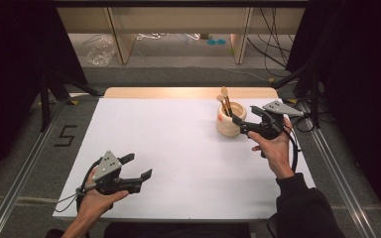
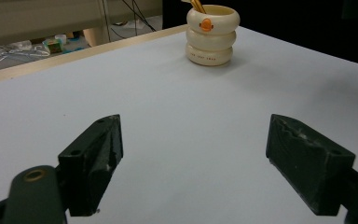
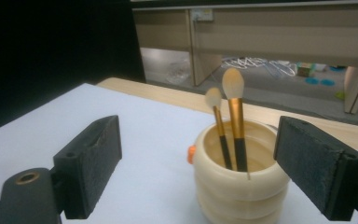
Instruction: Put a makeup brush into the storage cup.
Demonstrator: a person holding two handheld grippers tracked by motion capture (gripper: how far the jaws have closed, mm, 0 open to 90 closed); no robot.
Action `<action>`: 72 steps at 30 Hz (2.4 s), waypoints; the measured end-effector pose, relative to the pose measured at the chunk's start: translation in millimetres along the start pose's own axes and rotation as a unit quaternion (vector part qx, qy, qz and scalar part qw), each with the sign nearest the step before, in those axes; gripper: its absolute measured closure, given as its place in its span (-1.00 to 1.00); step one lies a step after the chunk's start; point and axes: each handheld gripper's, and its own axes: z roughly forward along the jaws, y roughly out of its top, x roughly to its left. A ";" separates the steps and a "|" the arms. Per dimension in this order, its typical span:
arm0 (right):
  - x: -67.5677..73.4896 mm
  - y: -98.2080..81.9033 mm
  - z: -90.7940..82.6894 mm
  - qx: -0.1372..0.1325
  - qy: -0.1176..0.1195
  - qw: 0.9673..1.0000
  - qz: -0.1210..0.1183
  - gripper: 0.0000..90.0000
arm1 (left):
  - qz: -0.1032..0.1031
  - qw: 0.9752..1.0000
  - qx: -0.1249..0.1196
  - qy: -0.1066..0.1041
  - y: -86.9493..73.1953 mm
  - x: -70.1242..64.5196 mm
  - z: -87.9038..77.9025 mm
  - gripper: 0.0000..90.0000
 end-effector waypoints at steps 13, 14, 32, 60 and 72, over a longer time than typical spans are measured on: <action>22.6 -22.4 -20.0 0.004 0.025 1.000 -0.008 -0.64 | 0.000 1.000 -0.002 0.002 0.1 0.1 -0.2 -0.59; 23.8 -24.4 -20.0 -0.003 0.026 1.000 -0.006 -0.64 | 0.000 1.000 -0.002 0.002 0.2 0.1 -0.2 -0.59; 44.1 -40.8 -34.6 0.012 0.050 0.999 -0.013 -0.64 | 0.001 1.000 -0.008 -0.001 0.1 0.3 -0.1 -0.59; 66.6 -66.2 -56.8 0.006 0.068 0.998 -0.012 -0.64 | -0.008 1.000 -0.017 0.000 0.3 -1.5 -1.3 -0.59; 65.2 -69.4 -59.0 -0.004 0.063 0.998 -0.016 -0.64 | -0.002 1.000 -0.029 0.004 2.1 -1.5 -3.8 -0.59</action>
